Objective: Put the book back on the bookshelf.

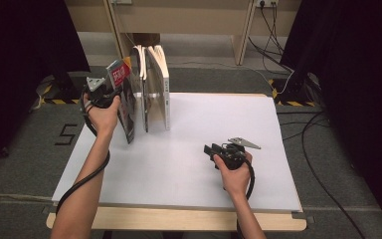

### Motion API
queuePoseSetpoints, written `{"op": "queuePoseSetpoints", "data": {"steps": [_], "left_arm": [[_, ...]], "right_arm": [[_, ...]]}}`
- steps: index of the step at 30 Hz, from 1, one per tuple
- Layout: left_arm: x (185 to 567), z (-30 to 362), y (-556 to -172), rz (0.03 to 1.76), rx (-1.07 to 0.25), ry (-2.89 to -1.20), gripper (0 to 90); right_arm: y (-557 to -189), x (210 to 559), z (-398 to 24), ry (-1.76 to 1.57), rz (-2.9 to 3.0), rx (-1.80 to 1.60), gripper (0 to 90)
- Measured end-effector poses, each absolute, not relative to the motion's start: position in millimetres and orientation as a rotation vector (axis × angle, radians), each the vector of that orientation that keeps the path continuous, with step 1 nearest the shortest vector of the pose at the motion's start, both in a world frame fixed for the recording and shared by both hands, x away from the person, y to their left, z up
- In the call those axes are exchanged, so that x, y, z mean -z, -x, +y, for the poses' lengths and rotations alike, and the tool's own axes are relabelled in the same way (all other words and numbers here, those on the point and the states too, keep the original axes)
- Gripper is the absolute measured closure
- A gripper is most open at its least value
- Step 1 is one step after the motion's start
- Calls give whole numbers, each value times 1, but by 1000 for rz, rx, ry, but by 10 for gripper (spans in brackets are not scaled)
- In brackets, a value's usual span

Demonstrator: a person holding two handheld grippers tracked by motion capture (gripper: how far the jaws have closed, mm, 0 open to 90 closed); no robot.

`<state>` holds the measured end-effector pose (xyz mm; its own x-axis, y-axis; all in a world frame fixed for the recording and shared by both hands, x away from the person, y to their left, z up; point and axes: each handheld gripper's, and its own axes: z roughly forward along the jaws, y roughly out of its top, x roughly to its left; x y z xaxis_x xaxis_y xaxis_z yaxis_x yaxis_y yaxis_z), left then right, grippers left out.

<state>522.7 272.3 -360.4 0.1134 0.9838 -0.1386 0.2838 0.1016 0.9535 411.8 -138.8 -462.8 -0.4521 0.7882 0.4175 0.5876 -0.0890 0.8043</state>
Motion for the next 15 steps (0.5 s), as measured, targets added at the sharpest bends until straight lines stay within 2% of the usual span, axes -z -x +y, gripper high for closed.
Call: {"op": "queuePoseSetpoints", "data": {"steps": [10,15], "left_arm": [[370,264,-533,1468,-795,-1495,672],[370,263,-534,1466,-789,-1486,734]], "right_arm": [[-412,463,-141,-1519,1982,-1558,593],[-412,462,-141,-1540,1979,-1567,592]]}}
